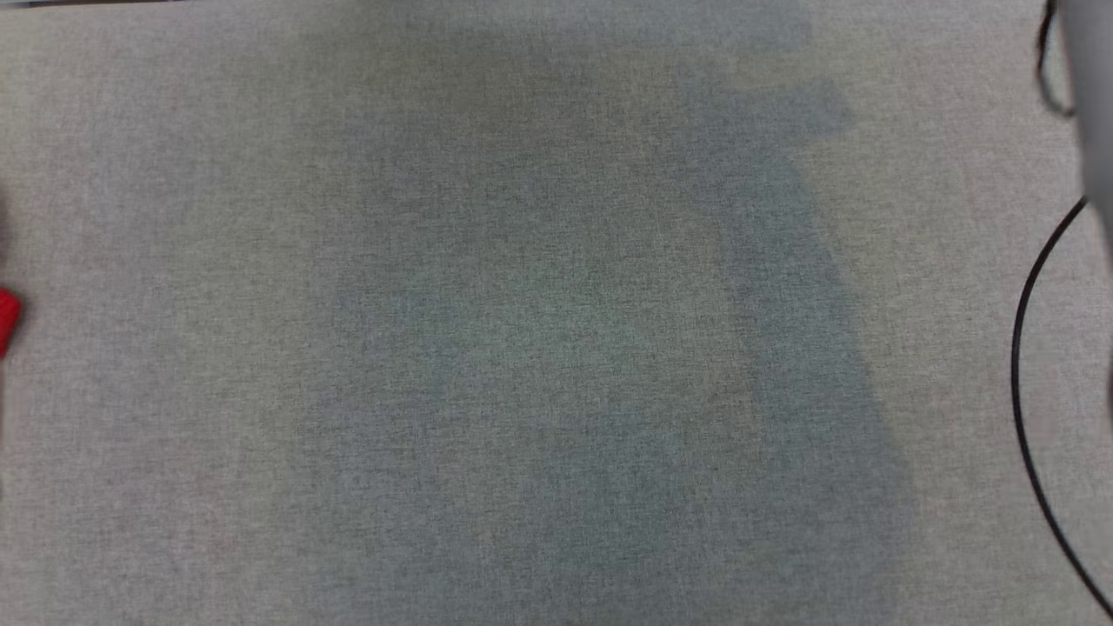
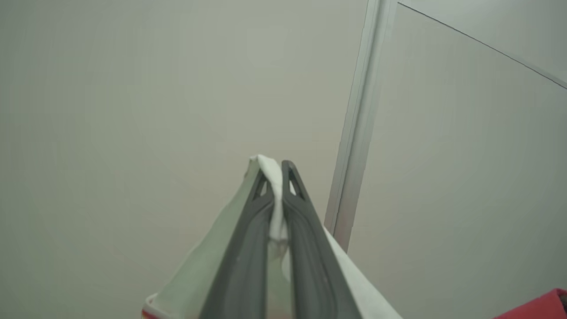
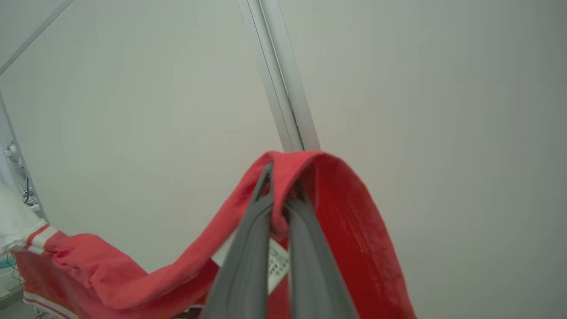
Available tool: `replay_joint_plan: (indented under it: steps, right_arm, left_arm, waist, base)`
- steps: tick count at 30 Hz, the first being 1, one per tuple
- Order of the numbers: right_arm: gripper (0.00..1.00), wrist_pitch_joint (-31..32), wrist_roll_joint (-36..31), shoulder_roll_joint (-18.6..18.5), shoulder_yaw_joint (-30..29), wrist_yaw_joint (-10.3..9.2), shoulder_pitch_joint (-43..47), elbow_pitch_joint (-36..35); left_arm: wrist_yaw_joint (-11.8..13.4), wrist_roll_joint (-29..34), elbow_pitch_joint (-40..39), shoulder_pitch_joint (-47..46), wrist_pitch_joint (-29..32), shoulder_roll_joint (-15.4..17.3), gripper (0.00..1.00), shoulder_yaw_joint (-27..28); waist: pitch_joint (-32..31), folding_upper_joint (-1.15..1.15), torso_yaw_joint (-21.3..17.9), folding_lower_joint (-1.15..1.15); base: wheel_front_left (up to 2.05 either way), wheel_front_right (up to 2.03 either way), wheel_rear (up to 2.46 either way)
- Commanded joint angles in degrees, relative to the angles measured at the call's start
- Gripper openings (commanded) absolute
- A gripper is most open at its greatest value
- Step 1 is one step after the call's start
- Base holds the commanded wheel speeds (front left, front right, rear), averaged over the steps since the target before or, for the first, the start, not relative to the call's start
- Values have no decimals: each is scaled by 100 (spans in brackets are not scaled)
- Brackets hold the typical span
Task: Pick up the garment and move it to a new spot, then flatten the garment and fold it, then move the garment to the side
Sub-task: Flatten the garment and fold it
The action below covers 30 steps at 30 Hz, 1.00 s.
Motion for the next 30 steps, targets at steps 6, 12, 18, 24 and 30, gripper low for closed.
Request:
replay_joint_plan:
  steps: [6,12,18,24,30]
  right_arm:
    - [0,-3,-74,91,311,3,1161,-52]
    - [0,-3,-64,62,417,3,2673,-526]
    - [0,-3,66,68,437,3,4251,-1002]
    - [0,-3,216,-24,588,3,5603,-1434]
    - [0,-3,504,-187,470,2,6832,-1843]
  left_arm:
    - [-6,-329,-426,1407,-71,105,0,-69]
    - [-6,-231,-1441,3312,-72,43,0,532]
    - [-6,25,-2325,5324,-72,-83,0,1175]
    - [-6,281,-2954,7174,-72,-409,0,1744]
    - [-6,466,-3400,8621,-73,-766,0,2075]
  waist:
    - [-61,0,10,0]
    - [-269,0,119,0]
    - [-596,0,130,0]
    - [-1042,0,68,0]
    - [-1508,0,83,0]
  base:
    - [0,0,0]
    - [0,0,0]
    - [0,0,0]
    - [0,0,0]
    - [0,0,0]
